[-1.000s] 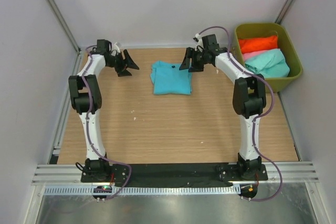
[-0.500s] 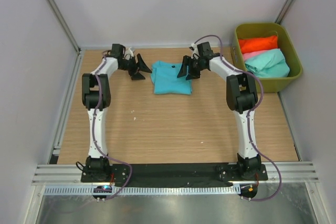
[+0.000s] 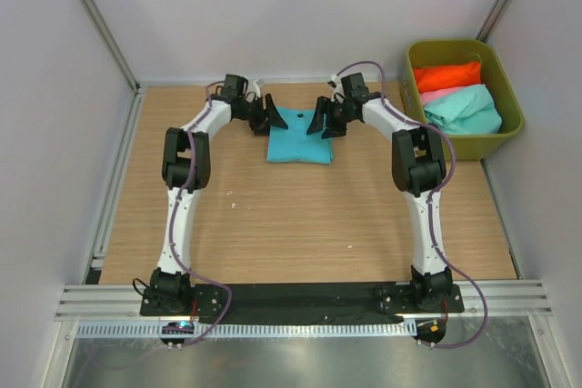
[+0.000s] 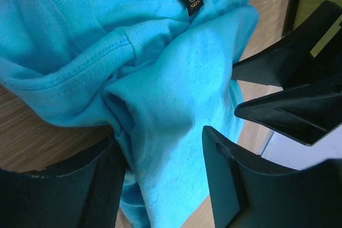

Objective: Fold and stack the t-shirts
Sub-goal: Neatly place the folded tshirt to the corner

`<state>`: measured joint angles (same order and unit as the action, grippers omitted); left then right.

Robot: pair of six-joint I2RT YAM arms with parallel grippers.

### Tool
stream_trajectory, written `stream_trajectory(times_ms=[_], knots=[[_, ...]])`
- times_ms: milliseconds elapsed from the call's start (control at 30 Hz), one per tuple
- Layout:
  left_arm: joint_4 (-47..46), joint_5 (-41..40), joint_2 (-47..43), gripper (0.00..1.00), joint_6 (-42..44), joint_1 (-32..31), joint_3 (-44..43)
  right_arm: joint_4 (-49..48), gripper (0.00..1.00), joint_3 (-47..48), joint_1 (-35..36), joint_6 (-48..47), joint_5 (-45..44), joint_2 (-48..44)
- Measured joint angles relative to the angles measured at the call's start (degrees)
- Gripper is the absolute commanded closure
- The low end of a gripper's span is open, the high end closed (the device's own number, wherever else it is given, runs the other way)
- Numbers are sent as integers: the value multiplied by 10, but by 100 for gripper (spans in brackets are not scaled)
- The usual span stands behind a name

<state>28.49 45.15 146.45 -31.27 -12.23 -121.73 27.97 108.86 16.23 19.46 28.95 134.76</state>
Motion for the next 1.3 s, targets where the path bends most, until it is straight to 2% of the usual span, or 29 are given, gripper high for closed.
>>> stream_trajectory(times_ms=[33, 100, 233, 367, 567, 900, 1167, 1300], knots=[[0, -1, 1, 51, -1, 0, 0, 0, 34, 0, 0, 0, 0, 0], [1, -12, 2, 58, 0, -1, 0, -1, 34, 0, 0, 1, 0, 0], [9, -32, 3, 83, 8, -1, 0, -1, 35, 0, 0, 1, 0, 0], [27, -48, 0, 100, 39, 1, -1, 3, 34, 5, -2, -14, -6, -1], [104, -97, -25, 100, 125, 21, -1, 23, 33, 31, -7, -72, -59, -32], [293, -240, -36, 100, 314, 132, -76, 26, 33, 45, -26, -151, -104, -165], [325, -360, -42, 100, 391, 205, -76, 33, 33, 45, -24, -179, -111, -177], [331, -423, -31, 100, 420, 233, -115, 34, 33, 42, -24, -181, -113, -177]])
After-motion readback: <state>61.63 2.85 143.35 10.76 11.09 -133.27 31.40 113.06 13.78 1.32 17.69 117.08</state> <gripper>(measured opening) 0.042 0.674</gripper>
